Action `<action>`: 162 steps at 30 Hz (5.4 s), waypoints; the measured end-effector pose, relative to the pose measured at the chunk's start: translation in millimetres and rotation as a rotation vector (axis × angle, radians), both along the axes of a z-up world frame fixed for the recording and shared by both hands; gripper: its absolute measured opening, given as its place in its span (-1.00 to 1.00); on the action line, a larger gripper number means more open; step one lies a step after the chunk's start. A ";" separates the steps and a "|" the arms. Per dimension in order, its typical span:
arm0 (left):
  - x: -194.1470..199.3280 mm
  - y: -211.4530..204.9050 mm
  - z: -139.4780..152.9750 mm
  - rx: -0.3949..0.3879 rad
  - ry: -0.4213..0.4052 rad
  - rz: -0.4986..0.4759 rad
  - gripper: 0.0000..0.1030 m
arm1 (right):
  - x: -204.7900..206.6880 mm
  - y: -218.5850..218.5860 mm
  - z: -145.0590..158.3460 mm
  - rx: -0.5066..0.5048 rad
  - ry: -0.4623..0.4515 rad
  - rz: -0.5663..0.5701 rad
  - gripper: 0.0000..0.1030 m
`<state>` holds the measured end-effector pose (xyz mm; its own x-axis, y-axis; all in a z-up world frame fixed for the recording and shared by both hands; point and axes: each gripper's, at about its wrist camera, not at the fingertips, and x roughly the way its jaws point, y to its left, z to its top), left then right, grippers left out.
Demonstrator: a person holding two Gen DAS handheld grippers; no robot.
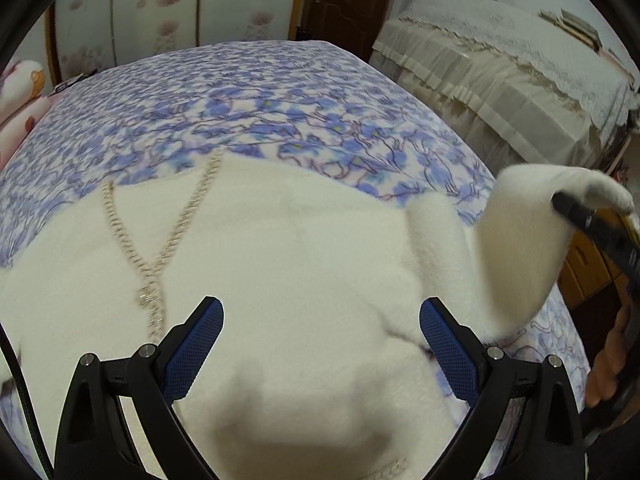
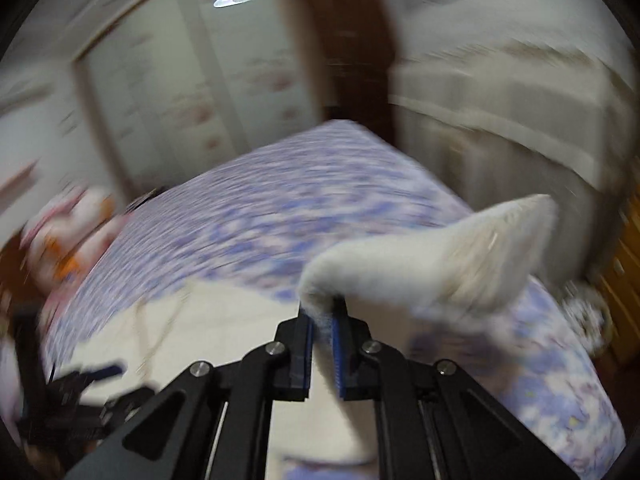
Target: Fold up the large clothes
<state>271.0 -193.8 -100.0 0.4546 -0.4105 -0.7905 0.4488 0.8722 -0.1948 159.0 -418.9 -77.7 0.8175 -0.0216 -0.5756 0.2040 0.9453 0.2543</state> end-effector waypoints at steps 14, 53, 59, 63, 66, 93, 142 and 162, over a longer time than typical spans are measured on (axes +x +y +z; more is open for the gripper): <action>1.2 45.7 -55.7 -0.046 0.185 -0.006 0.90 | -2.4 104.1 -116.4 -0.023 0.311 0.149 -0.36; 72.3 76.3 48.7 -0.076 -0.135 0.116 -0.69 | -64.3 102.0 -141.7 0.073 0.348 0.122 -0.35; 94.4 182.1 1.6 0.023 -0.042 0.270 -0.61 | -60.7 108.2 -146.9 0.070 0.373 0.134 -0.35; 102.2 218.7 -61.2 0.045 0.171 0.289 -0.18 | -55.8 111.0 -148.9 0.069 0.387 0.146 -0.35; 106.3 233.3 -90.1 0.008 0.258 0.324 -0.12 | -49.5 110.4 -146.4 0.081 0.398 0.140 -0.35; 164.2 223.2 -80.9 -0.129 0.120 0.372 -0.78 | 116.8 9.7 -144.4 0.217 0.404 -0.021 0.00; 125.5 222.5 -119.4 -0.024 0.230 0.305 -0.69 | 54.7 51.3 -174.1 0.037 0.406 0.098 -0.60; 83.6 182.8 -65.2 0.004 0.135 0.211 0.28 | 44.4 119.8 -94.0 0.054 0.306 0.137 -0.32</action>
<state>354.5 -11.1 -165.1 0.4197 -0.3142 -0.8516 0.2268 0.9447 -0.2369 203.4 -299.0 -171.7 0.5995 0.1140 -0.7922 0.1503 0.9562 0.2513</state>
